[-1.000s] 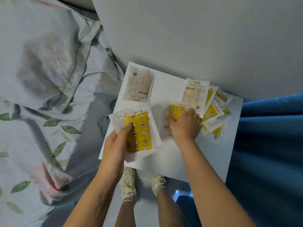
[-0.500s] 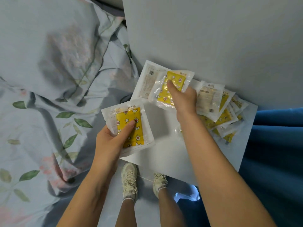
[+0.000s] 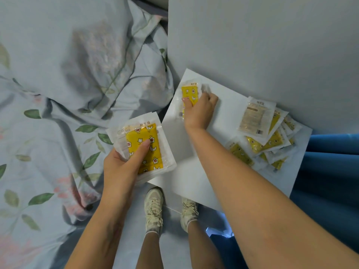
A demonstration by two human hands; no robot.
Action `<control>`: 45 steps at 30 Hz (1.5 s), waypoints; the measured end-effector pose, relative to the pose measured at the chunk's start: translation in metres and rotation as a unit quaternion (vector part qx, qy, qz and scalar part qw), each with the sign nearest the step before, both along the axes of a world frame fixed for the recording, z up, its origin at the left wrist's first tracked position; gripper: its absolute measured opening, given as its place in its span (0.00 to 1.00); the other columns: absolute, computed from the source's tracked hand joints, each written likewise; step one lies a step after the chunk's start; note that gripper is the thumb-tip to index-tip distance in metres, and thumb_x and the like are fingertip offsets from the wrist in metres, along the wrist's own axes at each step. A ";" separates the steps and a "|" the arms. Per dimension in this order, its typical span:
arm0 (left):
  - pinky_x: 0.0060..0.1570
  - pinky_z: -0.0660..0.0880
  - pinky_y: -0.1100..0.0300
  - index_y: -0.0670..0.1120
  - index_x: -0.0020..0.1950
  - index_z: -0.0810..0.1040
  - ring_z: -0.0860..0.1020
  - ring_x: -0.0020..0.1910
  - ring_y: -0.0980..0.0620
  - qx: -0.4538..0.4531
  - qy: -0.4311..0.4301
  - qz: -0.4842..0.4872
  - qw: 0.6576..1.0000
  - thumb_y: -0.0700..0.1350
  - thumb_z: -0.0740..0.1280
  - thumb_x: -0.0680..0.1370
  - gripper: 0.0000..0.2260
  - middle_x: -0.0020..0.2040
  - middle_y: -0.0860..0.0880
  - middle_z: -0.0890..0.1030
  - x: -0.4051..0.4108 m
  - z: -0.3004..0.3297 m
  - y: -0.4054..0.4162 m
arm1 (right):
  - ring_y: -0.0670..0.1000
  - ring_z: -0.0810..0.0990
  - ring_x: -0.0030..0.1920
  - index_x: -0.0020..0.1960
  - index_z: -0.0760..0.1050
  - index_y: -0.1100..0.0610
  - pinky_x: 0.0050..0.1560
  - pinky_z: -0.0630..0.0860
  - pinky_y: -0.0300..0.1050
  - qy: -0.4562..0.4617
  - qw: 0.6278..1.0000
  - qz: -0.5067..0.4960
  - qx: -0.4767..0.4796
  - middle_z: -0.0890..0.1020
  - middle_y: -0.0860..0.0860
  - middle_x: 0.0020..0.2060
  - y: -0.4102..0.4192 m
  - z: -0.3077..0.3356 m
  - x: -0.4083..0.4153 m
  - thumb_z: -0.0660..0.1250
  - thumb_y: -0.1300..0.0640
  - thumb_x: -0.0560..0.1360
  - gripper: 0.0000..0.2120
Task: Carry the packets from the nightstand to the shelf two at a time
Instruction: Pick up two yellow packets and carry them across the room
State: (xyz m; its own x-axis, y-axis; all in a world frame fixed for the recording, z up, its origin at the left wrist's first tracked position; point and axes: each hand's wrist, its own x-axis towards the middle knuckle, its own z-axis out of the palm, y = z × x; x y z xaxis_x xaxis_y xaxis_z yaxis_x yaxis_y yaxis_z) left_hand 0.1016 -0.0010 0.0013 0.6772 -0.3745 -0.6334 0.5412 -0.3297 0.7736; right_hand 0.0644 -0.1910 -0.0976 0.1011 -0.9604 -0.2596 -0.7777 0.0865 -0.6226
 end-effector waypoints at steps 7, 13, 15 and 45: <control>0.40 0.80 0.62 0.42 0.55 0.81 0.84 0.43 0.52 -0.013 0.012 0.003 1.000 0.43 0.71 0.75 0.10 0.46 0.48 0.86 0.008 0.015 0.014 | 0.46 0.84 0.45 0.65 0.70 0.56 0.55 0.80 0.49 -0.280 0.933 -0.176 0.140 0.83 0.41 0.44 0.026 0.051 -0.059 0.78 0.66 0.64 0.32; 0.43 0.79 0.58 0.45 0.52 0.82 0.84 0.41 0.52 -0.059 -0.012 -0.015 0.998 0.47 0.69 0.76 0.08 0.45 0.48 0.86 0.015 0.097 0.026 | 0.49 0.85 0.49 0.55 0.80 0.53 0.53 0.81 0.49 -0.434 0.835 -0.239 0.238 0.85 0.50 0.52 0.072 0.183 -0.093 0.73 0.56 0.73 0.11; 0.44 0.80 0.57 0.46 0.49 0.83 0.84 0.41 0.52 -0.066 -0.038 -0.003 0.997 0.47 0.69 0.76 0.06 0.43 0.49 0.86 0.016 0.138 0.038 | 0.47 0.83 0.54 0.63 0.76 0.46 0.56 0.78 0.38 -0.438 0.842 -0.192 0.250 0.81 0.51 0.60 0.091 0.238 -0.101 0.72 0.47 0.73 0.19; 0.32 0.78 0.66 0.48 0.48 0.81 0.84 0.37 0.56 -0.127 -0.189 0.299 0.927 0.45 0.69 0.76 0.03 0.39 0.52 0.86 -0.133 0.459 0.198 | 0.53 0.87 0.42 0.50 0.82 0.57 0.42 0.83 0.48 -0.344 0.819 0.357 0.288 0.87 0.54 0.42 0.177 0.560 -0.130 0.74 0.52 0.65 0.16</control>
State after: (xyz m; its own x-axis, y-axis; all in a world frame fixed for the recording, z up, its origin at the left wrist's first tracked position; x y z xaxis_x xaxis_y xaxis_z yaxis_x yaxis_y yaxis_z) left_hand -0.0315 0.1975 0.4603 0.9674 0.0348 -0.2510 0.2425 0.1597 0.9569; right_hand -0.0661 -0.0141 0.4623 0.8965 -0.3305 -0.2949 -0.2408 0.1950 -0.9508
